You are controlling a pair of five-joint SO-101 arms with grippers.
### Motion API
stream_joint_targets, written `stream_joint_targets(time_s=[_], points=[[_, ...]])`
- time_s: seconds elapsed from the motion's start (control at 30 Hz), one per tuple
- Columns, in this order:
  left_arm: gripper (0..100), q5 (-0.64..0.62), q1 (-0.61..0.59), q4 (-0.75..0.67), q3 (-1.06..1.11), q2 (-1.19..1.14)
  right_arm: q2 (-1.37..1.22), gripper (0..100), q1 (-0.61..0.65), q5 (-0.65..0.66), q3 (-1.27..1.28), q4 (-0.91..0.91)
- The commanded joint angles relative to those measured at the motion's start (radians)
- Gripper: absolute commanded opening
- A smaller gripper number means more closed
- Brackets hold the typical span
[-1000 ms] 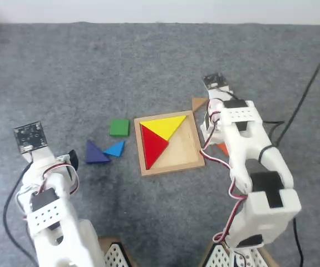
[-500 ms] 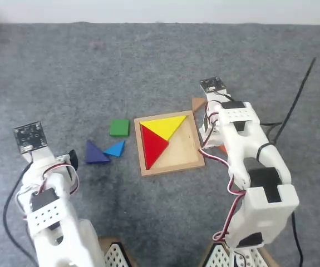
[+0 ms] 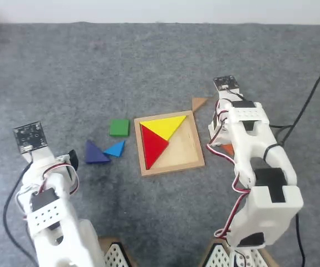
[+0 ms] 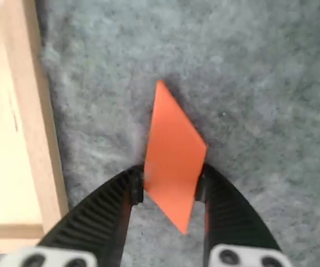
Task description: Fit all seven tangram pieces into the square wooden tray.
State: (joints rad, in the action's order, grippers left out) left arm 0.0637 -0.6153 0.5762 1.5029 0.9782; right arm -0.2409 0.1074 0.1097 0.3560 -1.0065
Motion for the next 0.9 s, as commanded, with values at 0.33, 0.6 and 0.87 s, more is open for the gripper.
stream_joint_targets(time_s=[0.33,0.6,0.87], points=[[27,0.011,0.008,-0.023,-0.005,0.002,0.320,19.1,0.054,-0.018,0.072,-0.024],[27,0.011,0.008,-0.023,-0.005,0.002,0.234,19.1,0.145,-0.017,0.137,0.056],[27,0.011,0.008,-0.023,-0.005,0.002,0.137,19.1,-0.010,0.025,0.083,0.082]])
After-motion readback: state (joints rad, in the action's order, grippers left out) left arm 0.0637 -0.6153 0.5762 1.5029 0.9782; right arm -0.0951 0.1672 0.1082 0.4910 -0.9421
